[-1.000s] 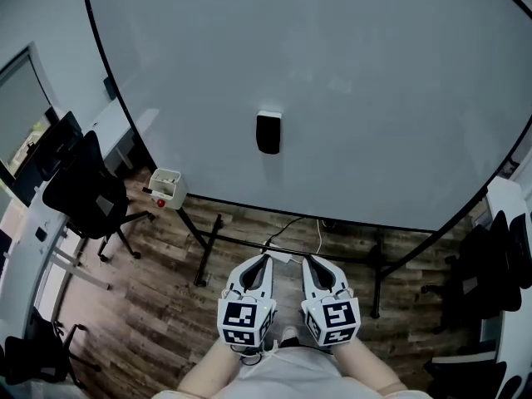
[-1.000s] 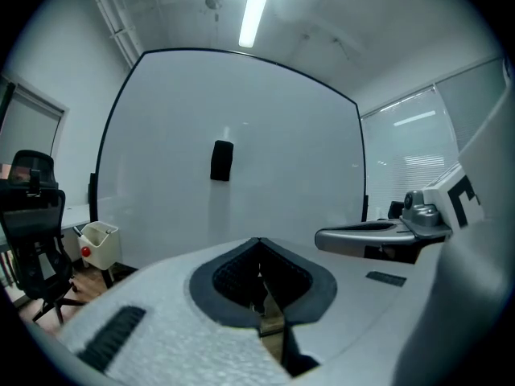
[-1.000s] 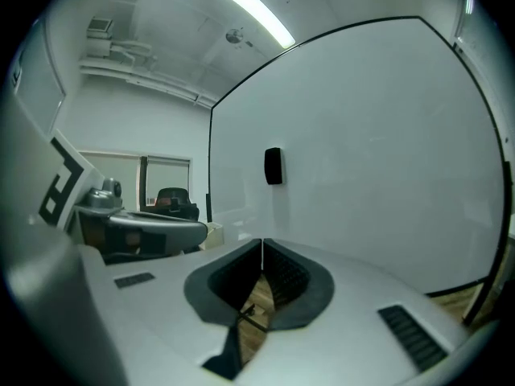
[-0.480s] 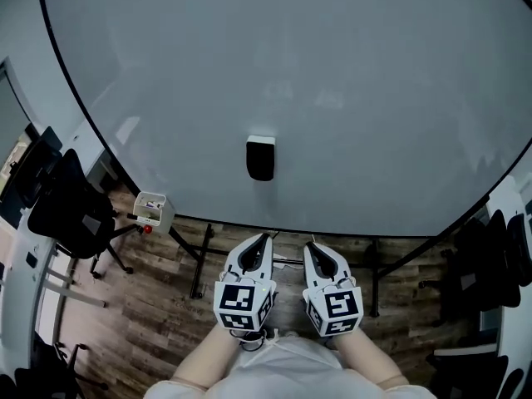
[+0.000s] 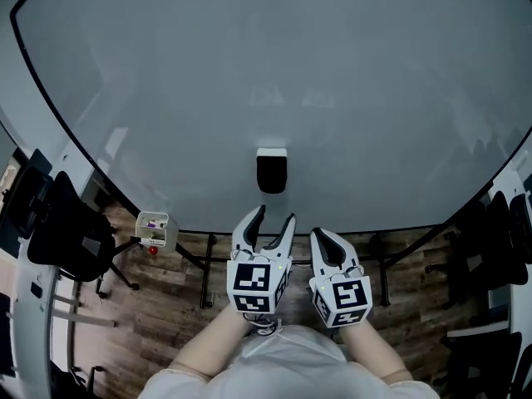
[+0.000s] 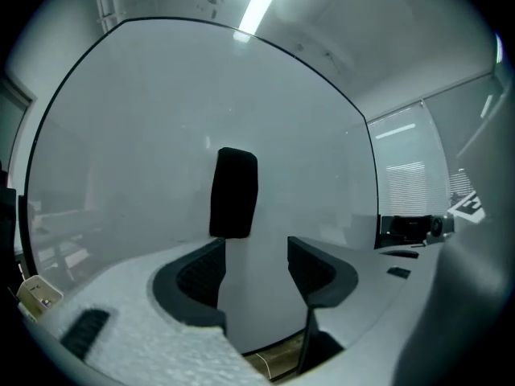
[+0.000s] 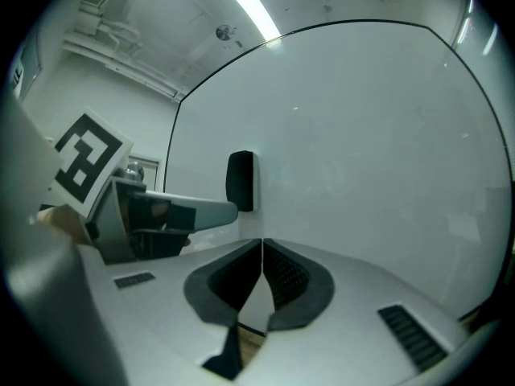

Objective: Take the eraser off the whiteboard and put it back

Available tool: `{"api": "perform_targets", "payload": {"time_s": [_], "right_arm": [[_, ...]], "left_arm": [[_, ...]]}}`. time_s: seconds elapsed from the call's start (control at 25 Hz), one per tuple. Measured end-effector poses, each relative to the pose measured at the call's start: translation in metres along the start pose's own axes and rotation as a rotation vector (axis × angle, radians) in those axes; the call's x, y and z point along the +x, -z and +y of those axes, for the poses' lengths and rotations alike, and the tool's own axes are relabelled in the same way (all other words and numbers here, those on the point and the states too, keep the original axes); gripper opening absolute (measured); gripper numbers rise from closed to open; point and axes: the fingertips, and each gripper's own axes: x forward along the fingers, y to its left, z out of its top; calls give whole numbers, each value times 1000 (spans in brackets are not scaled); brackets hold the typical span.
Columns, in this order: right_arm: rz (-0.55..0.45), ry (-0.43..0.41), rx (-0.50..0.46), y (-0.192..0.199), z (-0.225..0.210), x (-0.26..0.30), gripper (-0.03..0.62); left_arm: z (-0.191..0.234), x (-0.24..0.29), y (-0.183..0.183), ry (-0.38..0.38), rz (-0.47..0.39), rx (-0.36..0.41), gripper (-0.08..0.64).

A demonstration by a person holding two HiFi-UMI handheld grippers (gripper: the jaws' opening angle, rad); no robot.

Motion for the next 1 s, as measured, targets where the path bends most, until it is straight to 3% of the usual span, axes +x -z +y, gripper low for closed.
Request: {"api": "perform_targets", "payload": {"time_s": [0.36,0.64,0.92,1.0], "right_arm": [[58,52,15,17,-7,16,28],[69,57,1,18,-12,22,28],[74,59,11,21,-21,21,28],[73,57,13,21,-23,20,28]], "left_arm": [[24,29,-43,-31,-62,-8,305],[24,50,-52,-42,-74,24,308],[31,53,-52,-127,-81,65,305],[34,53,-53,-153,-86,51,270]]}}
